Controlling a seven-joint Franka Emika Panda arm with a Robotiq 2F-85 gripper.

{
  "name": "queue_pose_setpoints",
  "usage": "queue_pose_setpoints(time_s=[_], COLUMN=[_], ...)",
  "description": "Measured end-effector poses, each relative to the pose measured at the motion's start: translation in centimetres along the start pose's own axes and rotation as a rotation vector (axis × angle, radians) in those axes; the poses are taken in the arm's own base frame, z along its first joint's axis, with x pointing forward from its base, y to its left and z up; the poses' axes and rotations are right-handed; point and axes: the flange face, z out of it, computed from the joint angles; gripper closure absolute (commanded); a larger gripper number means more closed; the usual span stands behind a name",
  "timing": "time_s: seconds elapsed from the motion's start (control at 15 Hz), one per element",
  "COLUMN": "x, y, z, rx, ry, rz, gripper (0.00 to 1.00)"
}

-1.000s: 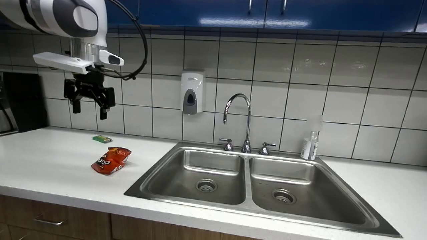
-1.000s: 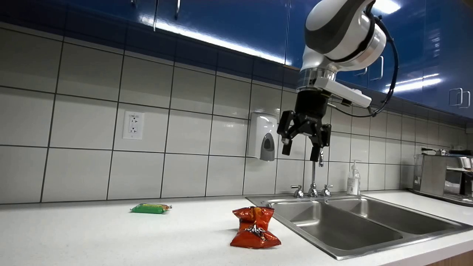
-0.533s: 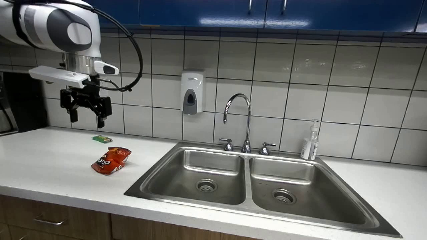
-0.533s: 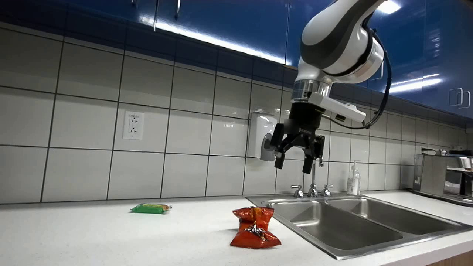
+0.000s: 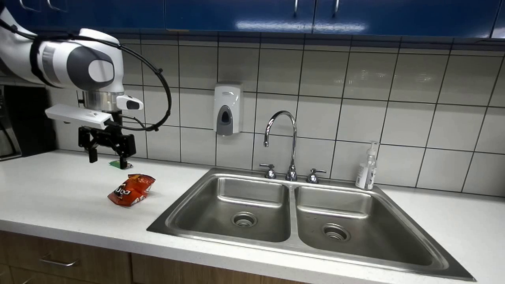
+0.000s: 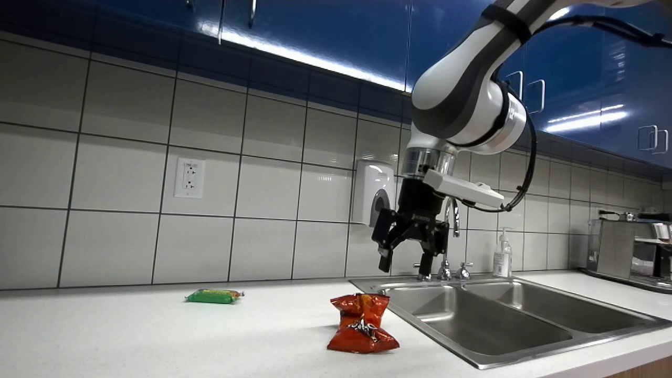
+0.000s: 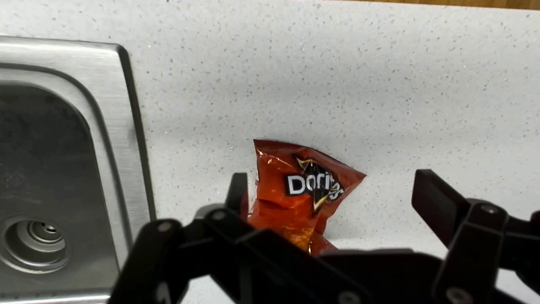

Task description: Place the pack of doritos in the left sink

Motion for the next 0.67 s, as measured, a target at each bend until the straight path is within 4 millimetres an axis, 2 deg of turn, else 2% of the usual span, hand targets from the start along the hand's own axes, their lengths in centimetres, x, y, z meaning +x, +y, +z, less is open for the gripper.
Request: queue_pose_setpoints(time_s=[0.4, 0.67], x=[1.3, 2.7], y=[0.0, -0.7], z=[4.0, 5.9], rx=[-0.002, -0.001], ry=[0.001, 0.003], rz=[0.002, -0.002], gripper=[0.0, 0.0])
